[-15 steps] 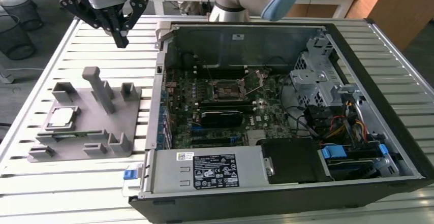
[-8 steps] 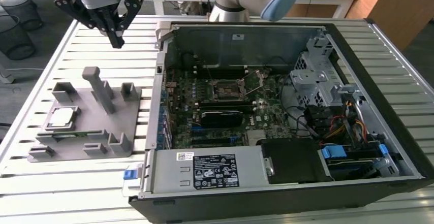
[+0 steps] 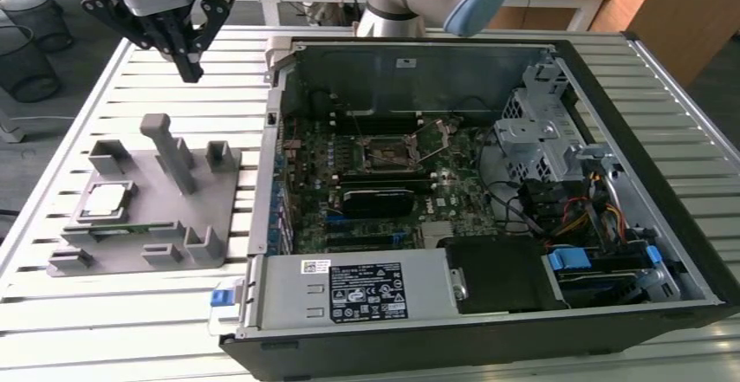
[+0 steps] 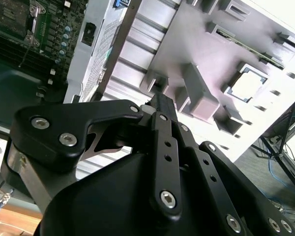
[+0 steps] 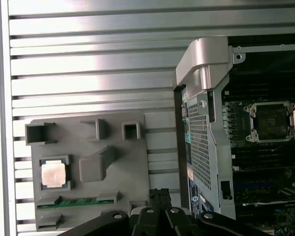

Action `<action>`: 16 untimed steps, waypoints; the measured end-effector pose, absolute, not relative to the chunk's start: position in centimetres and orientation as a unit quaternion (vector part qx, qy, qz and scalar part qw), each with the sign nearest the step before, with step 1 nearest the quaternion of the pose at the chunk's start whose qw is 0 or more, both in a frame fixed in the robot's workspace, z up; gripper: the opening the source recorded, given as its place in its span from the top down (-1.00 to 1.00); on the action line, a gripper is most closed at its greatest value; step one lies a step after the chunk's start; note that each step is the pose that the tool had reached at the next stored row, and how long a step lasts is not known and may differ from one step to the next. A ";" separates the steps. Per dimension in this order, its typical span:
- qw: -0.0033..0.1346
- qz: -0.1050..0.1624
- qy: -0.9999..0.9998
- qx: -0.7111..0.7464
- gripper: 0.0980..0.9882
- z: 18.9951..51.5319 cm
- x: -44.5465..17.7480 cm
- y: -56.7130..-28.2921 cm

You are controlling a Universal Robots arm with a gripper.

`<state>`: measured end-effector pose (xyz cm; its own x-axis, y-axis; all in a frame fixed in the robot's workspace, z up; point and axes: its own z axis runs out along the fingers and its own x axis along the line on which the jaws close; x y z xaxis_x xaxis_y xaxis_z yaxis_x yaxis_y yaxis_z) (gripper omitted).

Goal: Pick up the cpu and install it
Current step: 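Reach for the cpu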

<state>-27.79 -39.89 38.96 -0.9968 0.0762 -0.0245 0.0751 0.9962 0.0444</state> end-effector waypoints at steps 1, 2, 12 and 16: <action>0.013 0.022 0.999 0.038 0.98 39.0 -27.9 -39.9; 0.013 0.022 0.999 0.038 0.98 39.0 -28.0 -39.9; 0.013 0.022 0.999 0.038 0.98 38.9 -29.2 -39.9; 0.013 0.022 0.999 0.038 0.98 38.9 -29.6 -39.9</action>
